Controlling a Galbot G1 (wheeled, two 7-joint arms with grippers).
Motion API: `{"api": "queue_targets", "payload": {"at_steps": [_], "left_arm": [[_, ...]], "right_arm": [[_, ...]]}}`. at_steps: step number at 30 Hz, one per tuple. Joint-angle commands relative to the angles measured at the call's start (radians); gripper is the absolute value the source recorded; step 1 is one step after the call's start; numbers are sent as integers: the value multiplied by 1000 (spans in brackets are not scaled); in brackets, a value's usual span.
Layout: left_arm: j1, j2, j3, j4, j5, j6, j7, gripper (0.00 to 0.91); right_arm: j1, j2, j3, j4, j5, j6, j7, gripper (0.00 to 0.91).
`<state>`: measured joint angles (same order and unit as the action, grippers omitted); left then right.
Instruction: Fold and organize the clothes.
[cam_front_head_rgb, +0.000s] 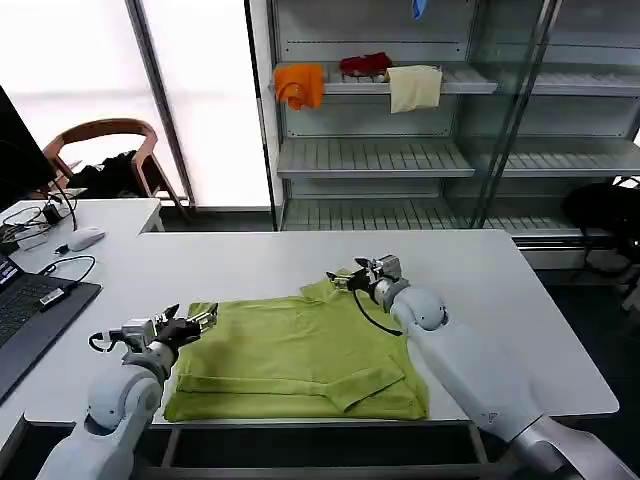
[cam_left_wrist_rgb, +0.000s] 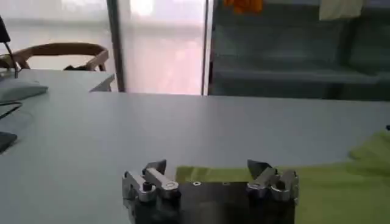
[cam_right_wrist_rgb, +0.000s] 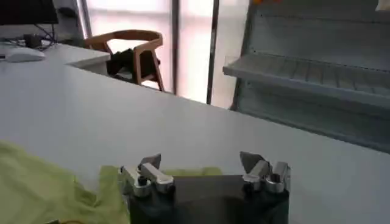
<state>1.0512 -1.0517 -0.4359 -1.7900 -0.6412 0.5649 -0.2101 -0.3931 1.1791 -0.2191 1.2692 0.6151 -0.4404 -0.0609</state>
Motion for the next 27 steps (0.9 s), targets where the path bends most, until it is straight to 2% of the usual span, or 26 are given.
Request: {"api": "queue_targets", "payload": {"at_steps": [1,9,10,11,12,13,14,15,16,17,18,19,20,21,22,27], "left_arm": [[-55,4,9,124,9,12,28,907],[-50,-4,5,139,12,11,39,907],[-48,-5,5,143,15,11,43,856],[-46,-5,6,145,16,11,44,806],[-45,-5,7,145,16,11,45,705],[-42,-5,8,146,19,11,47,655],[-40,-5,9,147,21,11,49,574],[-38,-5,10,147,24,11,52,534],[-37,-5,12,147,26,11,55,393],[-36,-5,13,146,29,10,56,343],[-35,-6,14,147,31,10,57,191],[-34,-6,15,146,33,9,59,121],[-34,-6,16,145,36,8,62,20],[-32,-5,17,144,41,7,67,10],[-31,-5,17,142,42,6,70,10],[-29,3,21,124,55,-7,80,20]], "right_arm": [[12,21,-15,-43,-14,-1,-19,907],[-4,26,-9,-40,-21,-6,-21,907],[-8,25,-7,-37,-21,-7,-23,746],[-11,25,-6,-37,-20,-6,-24,685],[-14,24,-5,-36,-20,-6,-27,584],[-18,23,-4,-34,-20,-6,-30,544],[-21,21,-4,-33,-20,-6,-31,453],[-24,20,-3,-32,-20,-6,-33,403],[-24,19,-3,-32,-20,-6,-33,302],[-29,18,-1,-30,-21,-4,-31,262],[-31,18,1,-29,-21,-3,-29,232],[-34,17,3,-27,-21,-3,-29,191],[-35,16,4,-25,-21,-2,-28,111],[-36,14,5,-20,-21,-1,-28,91],[-36,14,5,-18,-20,-1,-28,10],[-35,12,8,-5,-20,7,-30,0]]}}
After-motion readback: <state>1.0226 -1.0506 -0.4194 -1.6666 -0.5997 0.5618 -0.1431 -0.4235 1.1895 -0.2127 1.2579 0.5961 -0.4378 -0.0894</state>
